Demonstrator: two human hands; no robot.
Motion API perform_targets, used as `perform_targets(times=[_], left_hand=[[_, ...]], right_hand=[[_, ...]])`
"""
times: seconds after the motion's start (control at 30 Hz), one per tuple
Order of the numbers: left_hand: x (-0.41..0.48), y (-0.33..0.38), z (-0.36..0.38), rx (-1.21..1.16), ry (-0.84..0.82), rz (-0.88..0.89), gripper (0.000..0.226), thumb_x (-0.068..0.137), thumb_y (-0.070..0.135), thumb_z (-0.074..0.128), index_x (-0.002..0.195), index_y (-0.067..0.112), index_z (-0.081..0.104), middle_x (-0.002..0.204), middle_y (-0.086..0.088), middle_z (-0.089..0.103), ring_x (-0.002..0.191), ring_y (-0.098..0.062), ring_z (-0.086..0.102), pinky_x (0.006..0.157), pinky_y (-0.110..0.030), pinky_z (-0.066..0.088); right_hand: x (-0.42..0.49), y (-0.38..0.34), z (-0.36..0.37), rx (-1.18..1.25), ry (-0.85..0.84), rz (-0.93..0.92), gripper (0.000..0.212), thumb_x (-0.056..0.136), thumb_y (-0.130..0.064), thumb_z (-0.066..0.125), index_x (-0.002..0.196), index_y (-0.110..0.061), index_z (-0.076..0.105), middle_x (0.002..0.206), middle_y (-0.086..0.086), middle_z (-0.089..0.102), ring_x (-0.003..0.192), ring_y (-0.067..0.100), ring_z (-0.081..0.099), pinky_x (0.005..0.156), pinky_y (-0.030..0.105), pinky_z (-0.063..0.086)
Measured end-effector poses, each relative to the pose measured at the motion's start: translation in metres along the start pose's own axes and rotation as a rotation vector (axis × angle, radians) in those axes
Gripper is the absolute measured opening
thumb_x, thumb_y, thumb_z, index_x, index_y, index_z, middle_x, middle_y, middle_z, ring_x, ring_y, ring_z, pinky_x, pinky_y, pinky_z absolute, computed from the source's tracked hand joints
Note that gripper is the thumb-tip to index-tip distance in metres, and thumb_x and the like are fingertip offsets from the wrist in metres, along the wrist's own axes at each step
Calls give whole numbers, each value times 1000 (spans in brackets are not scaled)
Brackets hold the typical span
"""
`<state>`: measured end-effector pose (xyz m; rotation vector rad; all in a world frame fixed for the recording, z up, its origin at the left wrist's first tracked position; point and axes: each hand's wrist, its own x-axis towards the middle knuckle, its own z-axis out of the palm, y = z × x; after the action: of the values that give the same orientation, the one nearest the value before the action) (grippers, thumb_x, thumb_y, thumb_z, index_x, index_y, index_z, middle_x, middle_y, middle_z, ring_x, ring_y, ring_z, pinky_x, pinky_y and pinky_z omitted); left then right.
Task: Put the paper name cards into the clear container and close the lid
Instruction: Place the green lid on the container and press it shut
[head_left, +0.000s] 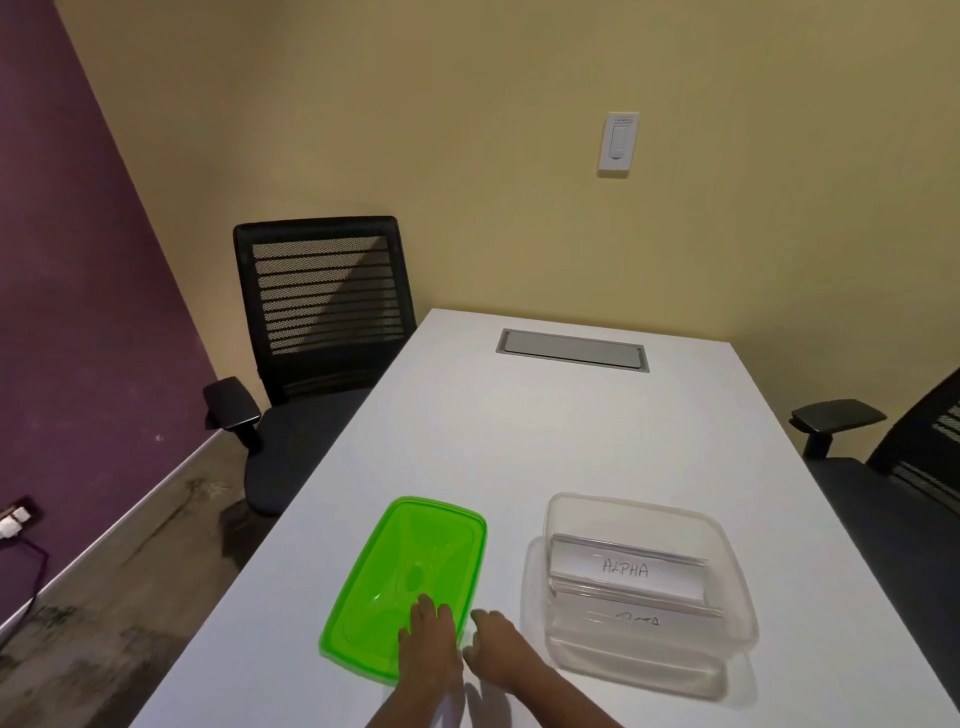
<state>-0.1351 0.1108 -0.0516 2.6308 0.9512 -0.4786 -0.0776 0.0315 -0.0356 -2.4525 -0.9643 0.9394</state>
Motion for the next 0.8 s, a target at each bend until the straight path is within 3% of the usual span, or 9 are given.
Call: perform_targets(times=[0.3, 0.4, 0.53, 0.67, 0.73, 0.8], left_hand=[[5, 0, -4, -57, -16, 38, 47, 95, 24, 44, 137, 9, 34, 159, -15, 10, 148, -25, 15, 115, -41, 29], [4, 2, -13, -99, 94, 50, 41, 94, 19, 39, 134, 11, 37, 154, -9, 27, 142, -19, 29, 110, -37, 33], [4, 3, -34, -192, 280, 41, 32, 93, 22, 37, 122, 11, 44, 129, -4, 52, 121, -19, 52, 96, -32, 41], [0, 7, -65, -343, 418, 24, 26, 92, 17, 40, 116, 9, 46, 112, -10, 65, 106, -29, 62, 87, -37, 47], [-4, 11, -81, -464, 495, 59, 24, 92, 16, 43, 115, 9, 45, 104, -11, 68, 97, -33, 64, 80, -38, 48], [-11, 17, -98, -546, 588, 125, 22, 92, 17, 46, 113, 10, 47, 98, -11, 69, 90, -33, 65, 72, -35, 48]], right_hand=[[18, 2, 8, 66, 42, 92, 37, 90, -9, 39, 123, 3, 49, 131, 19, 54, 120, 25, 51, 93, 28, 37], [17, 1, 2, 172, 121, 74, 37, 95, -13, 36, 127, -2, 51, 134, 13, 56, 123, 22, 52, 96, 24, 36], [13, -3, -14, 323, 245, 30, 36, 98, -21, 39, 129, -9, 52, 133, 8, 58, 120, 16, 54, 91, 18, 38], [7, -7, -35, 479, 313, 7, 35, 96, -20, 45, 129, -11, 53, 125, 13, 61, 95, 15, 56, 85, 27, 48], [2, -7, -45, 522, 356, -19, 35, 96, -19, 46, 129, -11, 52, 124, 13, 61, 95, 13, 54, 92, 32, 48], [-3, -5, -57, 573, 414, -41, 37, 95, -16, 48, 131, -10, 50, 124, 13, 60, 96, 14, 55, 88, 31, 47]])
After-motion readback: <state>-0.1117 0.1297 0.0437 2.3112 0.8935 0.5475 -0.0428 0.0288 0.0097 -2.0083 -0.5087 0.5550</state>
